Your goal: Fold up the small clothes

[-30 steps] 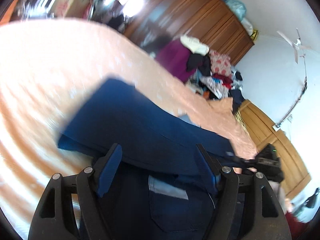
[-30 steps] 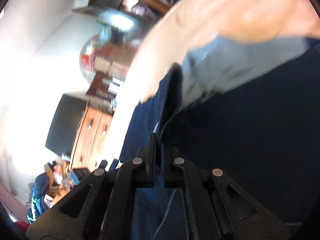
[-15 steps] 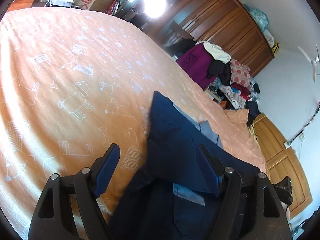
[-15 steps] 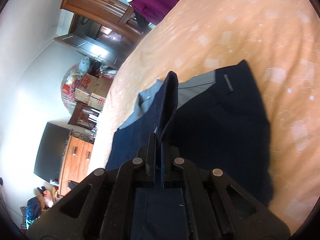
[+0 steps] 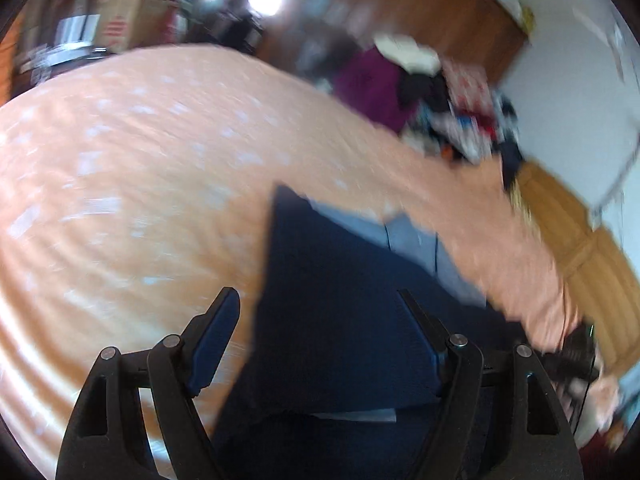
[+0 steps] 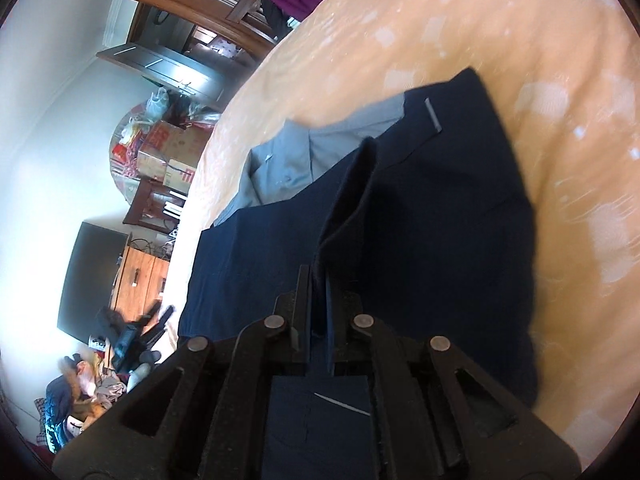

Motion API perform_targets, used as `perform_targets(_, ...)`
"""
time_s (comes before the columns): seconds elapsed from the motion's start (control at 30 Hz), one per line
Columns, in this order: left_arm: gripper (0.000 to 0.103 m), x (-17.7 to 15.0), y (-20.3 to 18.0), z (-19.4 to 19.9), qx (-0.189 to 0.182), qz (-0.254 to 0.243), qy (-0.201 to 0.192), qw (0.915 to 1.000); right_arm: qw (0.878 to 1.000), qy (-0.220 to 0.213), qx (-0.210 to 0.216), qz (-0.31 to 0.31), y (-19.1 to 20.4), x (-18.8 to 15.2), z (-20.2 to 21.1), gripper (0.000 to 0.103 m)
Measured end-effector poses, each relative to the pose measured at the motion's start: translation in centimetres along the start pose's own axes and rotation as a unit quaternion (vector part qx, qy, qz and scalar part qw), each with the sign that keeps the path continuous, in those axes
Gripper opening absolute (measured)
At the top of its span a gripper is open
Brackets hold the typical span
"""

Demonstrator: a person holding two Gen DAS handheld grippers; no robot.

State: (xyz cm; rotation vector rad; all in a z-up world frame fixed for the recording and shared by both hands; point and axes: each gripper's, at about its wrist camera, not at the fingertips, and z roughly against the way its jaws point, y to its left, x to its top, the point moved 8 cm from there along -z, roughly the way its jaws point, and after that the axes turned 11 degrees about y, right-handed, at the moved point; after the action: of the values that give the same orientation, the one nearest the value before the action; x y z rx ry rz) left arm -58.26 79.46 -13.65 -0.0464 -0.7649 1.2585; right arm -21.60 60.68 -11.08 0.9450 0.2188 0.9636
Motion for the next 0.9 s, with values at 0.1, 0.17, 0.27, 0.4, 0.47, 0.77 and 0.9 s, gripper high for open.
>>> perform_targets(0.1, 0.068, -1.8, 1.3, -4.9, 0.105, -0.059, 0.093, 0.9884, 1.000, 0.002, 0.011, -0.008, -0.4, -0.5, -0.2, 0.008)
perform_targets(0.17, 0.070, -1.8, 4.7, -5.3, 0.142, -0.046, 0.092, 0.9845, 1.000, 0.017, 0.015, -0.007, -0.4, -1.2, -0.8, 0.009)
perform_targets(0.27, 0.057, -0.2, 7.8, -3.2, 0.147, 0.003, 0.068, 0.9868, 0.999, 0.043, -0.015, 0.003, -1.0, -2.3, -1.6, 0.028)
perform_targets(0.4, 0.063, -0.8, 7.2, 2.3, 0.125, -0.002, 0.028, 0.9917, 0.999, 0.034, -0.021, 0.005, -2.0, -3.0, -0.6, 0.032)
perform_targets(0.47, 0.070, -2.8, 4.5, 3.3, 0.101, -0.059, 0.044, 0.9921, 0.999, 0.031, -0.015, -0.003, -2.5, -3.4, -0.4, 0.032)
perform_targets(0.77, 0.066, -6.6, 3.2, 0.0, 0.151, -0.111, 0.115, 0.9755, 1.000, 0.026, -0.010, -0.007, -2.7, -3.7, -0.3, 0.035)
perform_targets(0.9, 0.058, -5.1, 4.2, -1.5, 0.179, -0.101, 0.107, 0.9727, 0.999, 0.024, -0.022, -0.008, -2.9, -3.8, -0.6, 0.023)
